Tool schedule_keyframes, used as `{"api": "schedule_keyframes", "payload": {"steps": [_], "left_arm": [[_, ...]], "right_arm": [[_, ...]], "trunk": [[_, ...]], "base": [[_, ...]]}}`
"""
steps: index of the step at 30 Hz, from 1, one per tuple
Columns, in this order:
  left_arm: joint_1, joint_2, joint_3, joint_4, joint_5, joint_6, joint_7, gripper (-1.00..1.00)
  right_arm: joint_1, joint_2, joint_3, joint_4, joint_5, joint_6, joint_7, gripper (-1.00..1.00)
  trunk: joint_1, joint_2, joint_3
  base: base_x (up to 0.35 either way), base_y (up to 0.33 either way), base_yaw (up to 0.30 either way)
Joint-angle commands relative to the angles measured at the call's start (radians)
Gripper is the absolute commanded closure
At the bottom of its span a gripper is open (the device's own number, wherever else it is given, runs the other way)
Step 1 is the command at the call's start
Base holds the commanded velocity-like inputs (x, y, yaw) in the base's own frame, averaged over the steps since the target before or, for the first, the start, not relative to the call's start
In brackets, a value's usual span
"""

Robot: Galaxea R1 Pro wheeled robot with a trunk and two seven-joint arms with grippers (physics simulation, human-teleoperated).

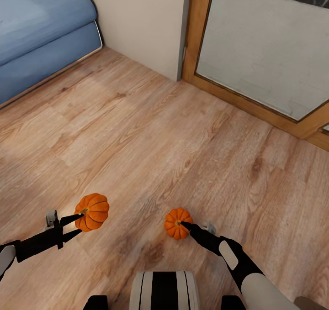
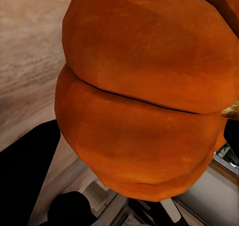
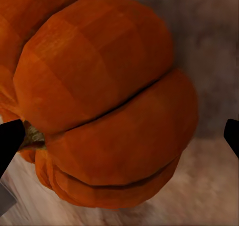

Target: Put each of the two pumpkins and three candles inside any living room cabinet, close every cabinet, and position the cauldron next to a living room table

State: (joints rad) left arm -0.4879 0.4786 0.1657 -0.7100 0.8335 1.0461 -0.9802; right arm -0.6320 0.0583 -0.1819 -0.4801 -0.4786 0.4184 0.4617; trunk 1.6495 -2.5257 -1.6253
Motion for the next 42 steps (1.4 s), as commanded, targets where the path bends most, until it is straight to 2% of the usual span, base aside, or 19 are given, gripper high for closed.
{"api": "schedule_keyframes", "payload": {"steps": [1,5,17,18,42], "left_arm": [[0.0,0.0,0.0,0.0,-0.002,-0.001,0.003,1.0],[0.0,0.0,0.0,0.0,-0.002,-0.001,0.003,1.0],[0.0,0.0,0.0,0.0,-0.002,-0.001,0.003,1.0],[0.0,0.0,0.0,0.0,-0.002,-0.001,0.003,1.0],[0.0,0.0,0.0,0.0,-0.001,-0.001,0.003,1.0]], "right_arm": [[0.0,0.0,0.005,0.0,0.0,0.0,0.0,-1.0],[-0.001,0.0,0.023,0.0,0.0,0.0,0.0,-1.0],[-0.002,0.0,0.027,0.0,0.0,-0.001,-0.001,-1.0],[-0.002,0.0,0.027,0.0,0.0,-0.001,-0.001,1.0],[-0.002,0.0,0.028,0.0,0.0,-0.001,-0.001,1.0]], "trunk": [[0.0,0.0,0.0],[0.0,0.0,0.0],[0.0,0.0,0.0],[0.0,0.0,0.0],[0.0,0.0,0.0]], "base": [[0.053,0.02,0.0],[0.018,0.007,0.0],[0.001,0.019,0.0],[0.0,0.003,0.0],[0.0,0.0,0.0]]}}
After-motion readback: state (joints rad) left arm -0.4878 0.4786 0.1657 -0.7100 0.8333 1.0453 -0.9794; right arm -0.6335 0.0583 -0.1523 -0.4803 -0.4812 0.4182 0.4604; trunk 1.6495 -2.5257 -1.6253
